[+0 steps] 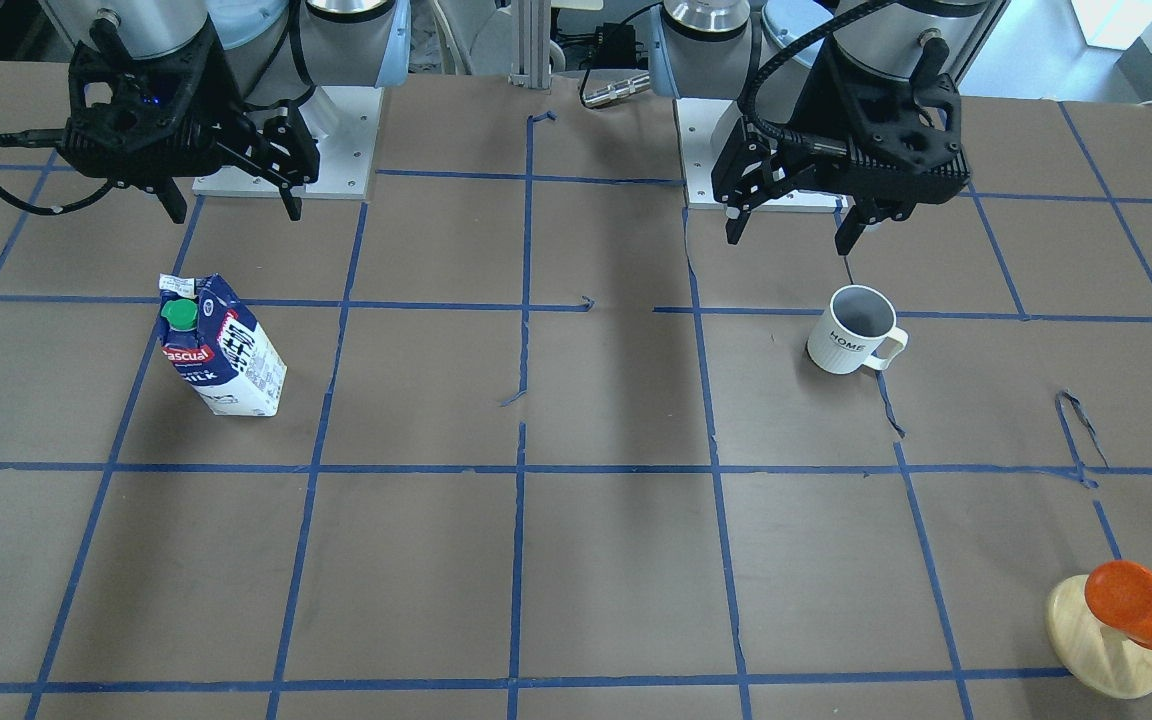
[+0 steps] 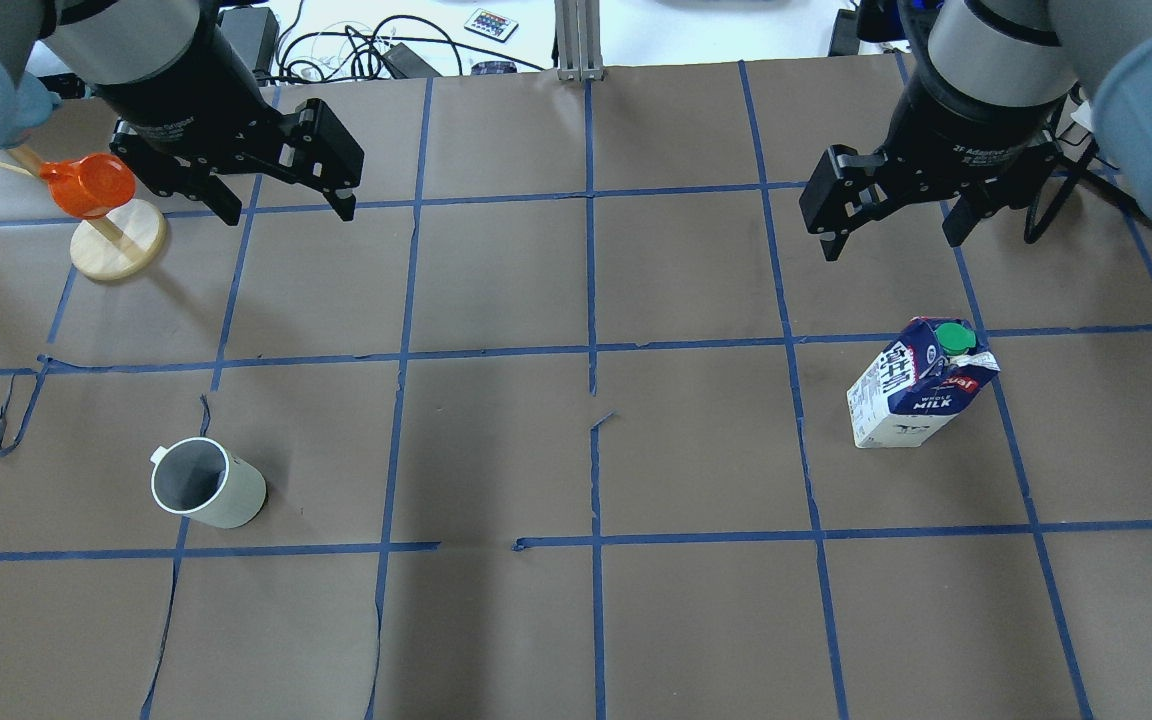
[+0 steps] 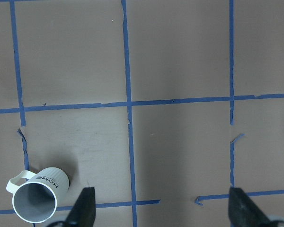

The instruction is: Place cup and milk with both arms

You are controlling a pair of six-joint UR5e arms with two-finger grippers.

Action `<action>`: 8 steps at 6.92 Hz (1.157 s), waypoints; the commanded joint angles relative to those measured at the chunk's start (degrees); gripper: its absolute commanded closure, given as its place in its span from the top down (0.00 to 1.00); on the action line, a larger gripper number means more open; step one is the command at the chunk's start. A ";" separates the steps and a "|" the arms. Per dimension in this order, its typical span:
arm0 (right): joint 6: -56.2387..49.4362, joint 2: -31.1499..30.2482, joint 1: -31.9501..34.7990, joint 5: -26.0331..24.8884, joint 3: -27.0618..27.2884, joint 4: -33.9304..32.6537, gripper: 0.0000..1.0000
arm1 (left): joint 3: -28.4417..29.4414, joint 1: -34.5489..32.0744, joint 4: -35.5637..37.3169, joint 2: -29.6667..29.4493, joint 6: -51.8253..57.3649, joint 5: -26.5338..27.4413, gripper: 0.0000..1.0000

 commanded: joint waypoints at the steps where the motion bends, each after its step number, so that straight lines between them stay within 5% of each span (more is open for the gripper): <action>1: 0.39 -0.28 -2.51 0.26 -0.13 0.42 1.00 | -0.24 -0.07 -0.01 0.15 0.00 0.13 1.00; 8: 0.31 0.16 -2.97 -0.79 0.30 1.75 1.00 | -0.68 -0.07 -0.01 0.24 0.09 0.30 1.00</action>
